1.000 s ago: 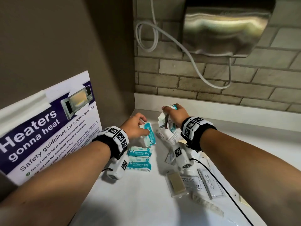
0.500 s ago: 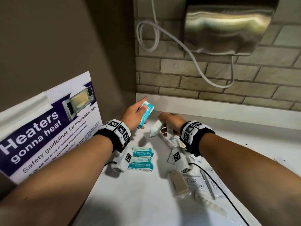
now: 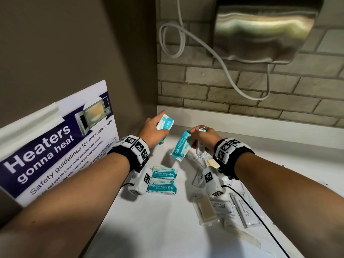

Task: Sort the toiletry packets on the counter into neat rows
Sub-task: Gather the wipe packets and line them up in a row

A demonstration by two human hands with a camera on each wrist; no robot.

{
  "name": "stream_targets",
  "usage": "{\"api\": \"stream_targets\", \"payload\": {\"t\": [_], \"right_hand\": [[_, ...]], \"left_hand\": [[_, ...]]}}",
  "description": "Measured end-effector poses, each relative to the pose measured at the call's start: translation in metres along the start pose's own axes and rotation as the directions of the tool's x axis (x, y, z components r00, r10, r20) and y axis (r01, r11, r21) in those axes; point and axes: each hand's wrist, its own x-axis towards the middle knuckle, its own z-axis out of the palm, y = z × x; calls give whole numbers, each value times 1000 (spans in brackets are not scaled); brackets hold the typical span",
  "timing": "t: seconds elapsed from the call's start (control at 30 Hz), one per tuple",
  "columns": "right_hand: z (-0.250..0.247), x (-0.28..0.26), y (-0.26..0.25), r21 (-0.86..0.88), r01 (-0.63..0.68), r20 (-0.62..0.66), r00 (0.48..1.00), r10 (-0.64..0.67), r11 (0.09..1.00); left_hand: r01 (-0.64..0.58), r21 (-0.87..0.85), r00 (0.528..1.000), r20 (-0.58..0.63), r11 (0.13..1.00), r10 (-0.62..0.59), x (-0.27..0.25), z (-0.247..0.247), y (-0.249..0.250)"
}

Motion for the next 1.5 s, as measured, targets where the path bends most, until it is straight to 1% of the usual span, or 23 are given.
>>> {"api": "stream_targets", "payload": {"t": [0.07,0.13,0.23,0.3,0.37,0.43,0.53,0.6,0.67,0.73,0.8,0.87,0.93,1.03,1.17,1.23,1.27,1.33,1.37,1.47,1.5], "right_hand": [[-1,4,-1,-108,11,3,1000,-11,994],[-2,5,-4,-217,20,50,999,-10,976],[-2,2,-10,-318,29,129,992,13,948],[0,0,-13,-357,40,157,987,18,933],[3,0,-14,-382,65,168,986,0,922],[6,-1,-15,-391,101,195,980,-24,915],[11,-5,-19,-432,159,271,962,-40,888],[14,-6,-21,-458,202,299,952,-64,866],[18,-4,-21,-438,237,269,955,-125,867],[18,-1,-21,-400,233,181,968,-173,886],[18,0,-20,-379,209,107,978,-182,901],[17,2,-19,-369,181,86,983,-161,912],[16,4,-17,-341,166,93,985,-143,925],[12,8,-14,-309,130,119,988,-98,942],[4,1,-16,-416,136,132,987,-88,899],[1,0,-18,-457,87,135,990,-27,885],[-1,1,-18,-448,38,122,992,19,893],[-1,2,-17,-335,-34,96,993,69,942],[-1,4,-16,-299,-34,95,993,65,954],[-4,7,-15,-354,17,117,993,27,935],[-5,8,-15,-328,26,126,992,16,944]], "left_hand": [[-19,-8,1000,-22,1000,18,0,0,-2],[-13,-39,998,-69,999,10,2,1,-5],[-24,-118,991,-134,993,8,7,2,-7],[-51,-181,991,-134,982,26,7,4,-4],[-50,-250,995,-95,967,26,9,8,-2],[2,-285,1000,-26,958,-9,6,10,3],[76,-247,994,93,966,-54,2,12,7],[97,-204,988,137,974,-69,-4,12,10],[152,-246,976,193,957,-106,-8,13,13],[211,-311,957,258,927,-132,-12,14,16],[237,-332,945,298,913,-137,-13,13,18],[232,-322,942,308,918,-130,-14,12,19],[229,-319,944,304,920,-130,-14,11,18],[218,-280,956,254,935,-147,-10,13,12],[183,-252,980,120,950,-157,-4,14,4],[165,-279,986,57,946,-156,1,13,0],[161,-286,987,35,945,-158,3,13,-2],[159,-276,987,15,948,-161,5,11,-5],[162,-263,986,15,951,-164,6,11,-6],[175,-235,984,30,956,-173,6,11,-10],[182,-228,983,34,957,-179,6,11,-12]]}}
